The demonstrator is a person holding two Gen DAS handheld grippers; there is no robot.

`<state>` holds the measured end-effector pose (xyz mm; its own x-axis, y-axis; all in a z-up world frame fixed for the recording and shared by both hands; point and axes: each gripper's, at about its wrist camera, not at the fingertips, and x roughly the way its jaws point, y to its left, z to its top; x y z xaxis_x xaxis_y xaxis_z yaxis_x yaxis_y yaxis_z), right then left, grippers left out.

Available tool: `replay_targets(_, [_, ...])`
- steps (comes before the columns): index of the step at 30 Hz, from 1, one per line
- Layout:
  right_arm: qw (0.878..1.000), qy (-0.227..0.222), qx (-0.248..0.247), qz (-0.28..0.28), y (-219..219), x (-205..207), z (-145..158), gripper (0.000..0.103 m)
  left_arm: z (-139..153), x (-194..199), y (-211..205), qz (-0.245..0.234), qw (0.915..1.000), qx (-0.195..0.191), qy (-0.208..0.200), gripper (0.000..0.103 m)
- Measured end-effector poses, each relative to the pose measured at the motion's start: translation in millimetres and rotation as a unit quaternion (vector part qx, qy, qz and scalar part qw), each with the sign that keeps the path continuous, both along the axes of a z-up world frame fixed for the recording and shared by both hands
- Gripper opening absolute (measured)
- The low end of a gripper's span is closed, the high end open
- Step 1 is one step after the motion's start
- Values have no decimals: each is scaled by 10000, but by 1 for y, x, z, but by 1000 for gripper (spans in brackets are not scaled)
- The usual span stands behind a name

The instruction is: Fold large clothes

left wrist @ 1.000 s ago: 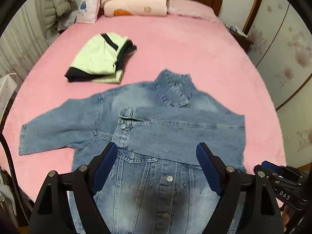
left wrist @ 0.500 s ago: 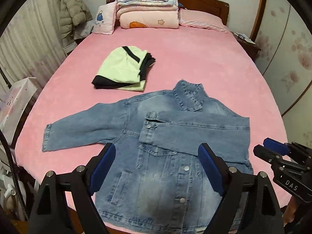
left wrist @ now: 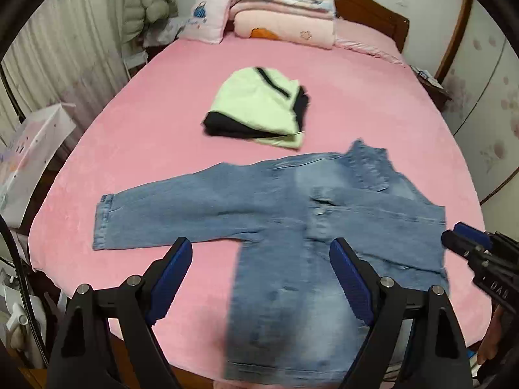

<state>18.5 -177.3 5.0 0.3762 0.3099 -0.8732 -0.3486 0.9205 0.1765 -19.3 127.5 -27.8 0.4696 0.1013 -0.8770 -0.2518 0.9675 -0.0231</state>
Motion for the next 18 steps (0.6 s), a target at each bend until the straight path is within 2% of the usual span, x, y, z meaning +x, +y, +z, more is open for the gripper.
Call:
replay_targets(6, [9993,69,-108,-348,99,10,-7,37,-38,-9,120,222,9990,-356,150,86])
replay_targets(11, [9985,261,-30,-473,173,25,-28,37,-99,-22,212,728,9938,-665,521,86])
replay_targets(15, [9984,433,-48,-355,222,31,-46,37,-146,-40,280,1426,9811,-1157,601,86])
replay_targets(18, [9981,602,-106,-95,256,31,-62,37,-183,-53,324,2022,9645,-1585,616,85])
